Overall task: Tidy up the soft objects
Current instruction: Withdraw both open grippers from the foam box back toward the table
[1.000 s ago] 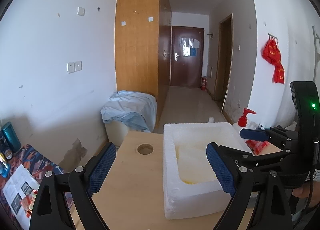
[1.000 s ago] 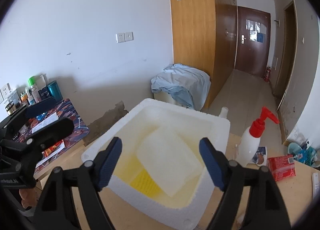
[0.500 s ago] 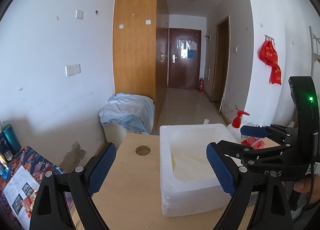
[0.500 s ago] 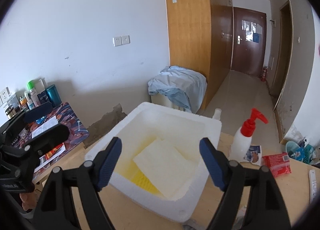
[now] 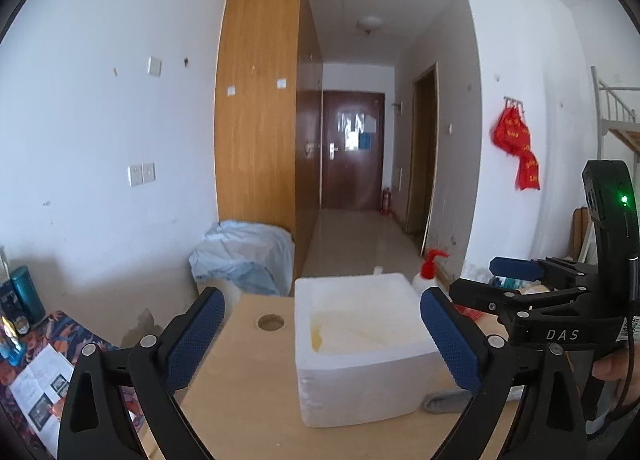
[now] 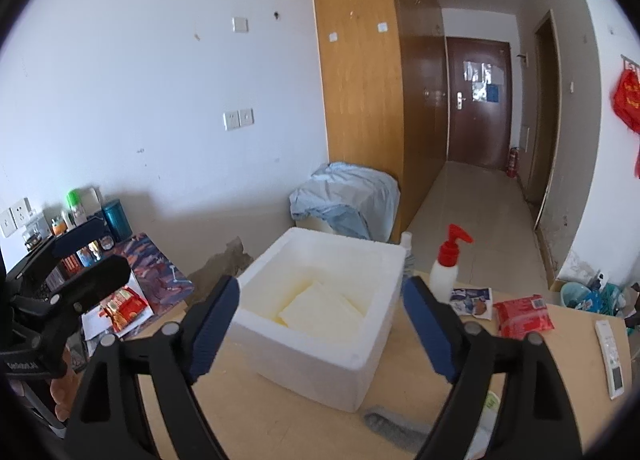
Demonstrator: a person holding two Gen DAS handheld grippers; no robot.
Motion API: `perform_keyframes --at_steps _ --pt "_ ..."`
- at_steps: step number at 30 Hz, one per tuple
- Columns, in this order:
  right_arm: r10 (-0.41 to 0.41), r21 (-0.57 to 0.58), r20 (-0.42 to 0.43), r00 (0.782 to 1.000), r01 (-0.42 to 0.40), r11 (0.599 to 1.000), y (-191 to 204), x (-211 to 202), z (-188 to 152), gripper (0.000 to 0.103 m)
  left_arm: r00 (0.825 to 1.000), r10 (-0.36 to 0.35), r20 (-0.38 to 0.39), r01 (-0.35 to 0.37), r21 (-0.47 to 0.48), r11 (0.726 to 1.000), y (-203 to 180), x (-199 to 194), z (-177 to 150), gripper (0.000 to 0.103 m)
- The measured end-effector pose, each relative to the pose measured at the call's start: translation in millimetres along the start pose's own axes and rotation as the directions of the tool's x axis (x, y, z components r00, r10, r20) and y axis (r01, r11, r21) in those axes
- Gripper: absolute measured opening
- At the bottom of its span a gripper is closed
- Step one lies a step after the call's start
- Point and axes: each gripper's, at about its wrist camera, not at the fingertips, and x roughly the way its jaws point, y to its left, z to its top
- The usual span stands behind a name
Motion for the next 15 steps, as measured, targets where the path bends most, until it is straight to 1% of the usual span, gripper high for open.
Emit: perform_keyframes --at_steps 2,3,4,8,10,15 --pt "0.000 0.004 0.024 1.000 0.000 1.000 1.0 -14.9 -2.4 0.093 1.000 -0.012 0.025 0.012 0.005 1.000 -6.0 -14.0 1.6 0.101" --pt "-0.001 0.007 0.041 0.999 0.001 1.000 1.4 -24.3 -4.3 0.099 0.999 -0.013 0.037 0.013 0.006 1.000 -8.5 -19.4 2.1 0.102" --pt "-0.002 0.009 0.056 0.998 0.002 1.000 1.7 -31.2 -6.2 0.101 0.999 -0.016 0.050 0.015 0.009 1.000 -11.6 -25.6 2.6 0.103" --pt "-0.022 0.023 0.121 0.992 0.019 1.000 2.6 -63.3 -13.2 0.102 0.996 -0.027 0.088 0.026 0.015 1.000 -21.5 -45.4 2.4 0.103" --pt "-0.037 0.029 0.166 0.985 0.033 0.999 3.3 -81.6 -17.8 0.102 0.994 -0.032 0.108 0.030 0.017 0.999 -27.3 -54.9 1.3 0.103" --pt "-0.058 0.022 0.225 0.973 0.054 0.998 9.8 -111.0 -27.2 0.103 0.991 -0.059 0.124 0.055 0.034 0.998 -39.4 -70.9 -0.5 0.103"
